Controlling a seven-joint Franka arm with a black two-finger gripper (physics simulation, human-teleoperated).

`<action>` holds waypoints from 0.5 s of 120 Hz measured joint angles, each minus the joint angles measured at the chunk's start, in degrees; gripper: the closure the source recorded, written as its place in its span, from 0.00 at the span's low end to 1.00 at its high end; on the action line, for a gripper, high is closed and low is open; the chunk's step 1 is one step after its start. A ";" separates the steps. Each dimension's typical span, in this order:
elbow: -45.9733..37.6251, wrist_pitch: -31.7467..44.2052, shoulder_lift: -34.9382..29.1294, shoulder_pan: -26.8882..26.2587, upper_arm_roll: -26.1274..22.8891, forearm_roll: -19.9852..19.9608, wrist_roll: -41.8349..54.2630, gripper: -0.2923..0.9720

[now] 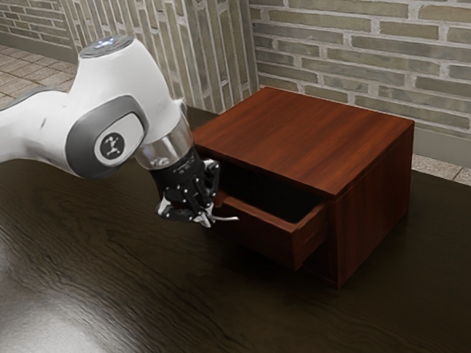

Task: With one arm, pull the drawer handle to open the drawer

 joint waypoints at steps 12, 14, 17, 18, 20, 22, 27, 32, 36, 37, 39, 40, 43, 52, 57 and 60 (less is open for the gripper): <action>-3.35 0.28 -3.13 0.14 0.00 0.02 0.00 0.84; -3.82 0.32 -3.61 0.21 -0.05 0.01 0.00 0.84; -4.63 0.37 -4.43 0.34 -0.13 0.02 0.00 0.84; -4.85 0.38 -4.67 0.38 -0.15 0.02 0.00 0.85; -5.27 0.41 -5.07 0.42 -0.18 0.02 0.00 0.85; -5.68 0.43 -5.45 0.46 -0.20 0.02 -0.01 0.85; -6.83 0.48 -6.62 0.59 -0.26 0.04 -0.01 0.85; -8.16 0.59 -7.86 0.73 -0.31 0.06 -0.03 0.85; -9.24 0.67 -8.77 0.80 -0.34 0.10 -0.04 0.85; -9.45 0.69 -8.96 0.83 -0.34 0.10 -0.05 0.85; -9.96 0.71 -9.42 0.89 -0.34 0.13 -0.06 0.85; -10.18 0.72 -9.62 0.90 -0.34 0.14 -0.06 0.85; -10.86 0.75 -10.32 0.98 -0.38 0.19 -0.08 0.85; -13.03 0.99 -12.46 1.72 -0.98 0.32 -0.16 0.85; -14.09 1.15 -13.56 3.28 -1.60 0.46 -0.23 0.85; -14.55 1.28 -14.05 4.17 -1.87 0.43 -0.26 0.85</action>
